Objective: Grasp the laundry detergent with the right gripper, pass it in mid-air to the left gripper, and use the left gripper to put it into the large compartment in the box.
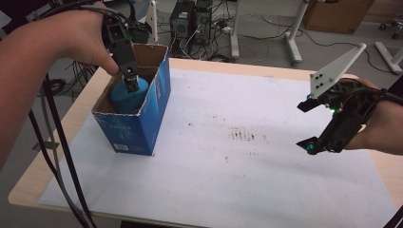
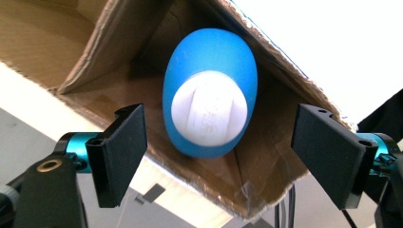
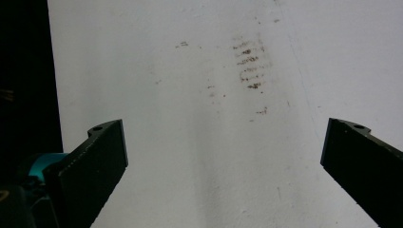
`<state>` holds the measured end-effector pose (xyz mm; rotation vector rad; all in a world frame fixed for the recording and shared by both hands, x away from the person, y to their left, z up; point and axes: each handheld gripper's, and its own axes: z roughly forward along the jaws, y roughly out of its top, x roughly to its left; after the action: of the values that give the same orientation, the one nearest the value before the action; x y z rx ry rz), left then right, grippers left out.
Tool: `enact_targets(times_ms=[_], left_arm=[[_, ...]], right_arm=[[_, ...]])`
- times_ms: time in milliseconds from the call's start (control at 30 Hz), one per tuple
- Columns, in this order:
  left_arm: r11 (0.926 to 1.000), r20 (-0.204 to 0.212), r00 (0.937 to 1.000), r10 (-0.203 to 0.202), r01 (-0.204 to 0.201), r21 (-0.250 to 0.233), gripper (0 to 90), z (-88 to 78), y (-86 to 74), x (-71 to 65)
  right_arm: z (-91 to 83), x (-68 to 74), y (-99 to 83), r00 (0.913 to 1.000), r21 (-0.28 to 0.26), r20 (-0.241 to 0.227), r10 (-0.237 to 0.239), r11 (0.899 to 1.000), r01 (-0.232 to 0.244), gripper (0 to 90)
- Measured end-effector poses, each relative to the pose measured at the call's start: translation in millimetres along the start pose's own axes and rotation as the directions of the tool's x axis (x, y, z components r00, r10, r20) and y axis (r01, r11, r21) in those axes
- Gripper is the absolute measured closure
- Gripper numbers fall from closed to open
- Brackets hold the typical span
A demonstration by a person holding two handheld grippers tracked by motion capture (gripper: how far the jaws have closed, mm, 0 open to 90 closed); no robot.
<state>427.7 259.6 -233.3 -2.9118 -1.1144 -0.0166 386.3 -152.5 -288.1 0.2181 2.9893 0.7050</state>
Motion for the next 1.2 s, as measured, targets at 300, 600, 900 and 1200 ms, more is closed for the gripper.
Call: enact_targets(times_ms=[300, 600, 900, 1200], left_arm=[[0.9978, -0.017, 0.9977, 0.066, -0.066, 0.010, 10.4, -22.5, 14.3, -21.4], [0.9856, -0.009, 0.9856, 0.169, -0.169, -0.007, 6.6, -34.2, 38.2, -52.8], [0.9626, 0.004, 0.9627, 0.271, -0.271, -0.011, 5.5, -34.3, 61.3, -76.9], [0.9323, 0.021, 0.9320, 0.362, -0.362, -0.007, 1.7, -26.8, 74.2, -90.3]], right_arm=[[-16.0, -5.7, 1.8, 0.9998, 0.047, 0.010, -0.019, 0.999, 0.018, 0.6], [-29.9, -12.4, 6.6, 0.9984, 0.094, -0.028, -0.050, 0.994, 0.052, 0.6], [-33.5, -16.8, 7.2, 0.9981, 0.168, -0.046, -0.042, 0.985, 0.049, 0.6], [-34.6, -26.1, 3.3, 0.9981, 0.250, -0.053, -0.030, 0.967, 0.042, 0.6]])
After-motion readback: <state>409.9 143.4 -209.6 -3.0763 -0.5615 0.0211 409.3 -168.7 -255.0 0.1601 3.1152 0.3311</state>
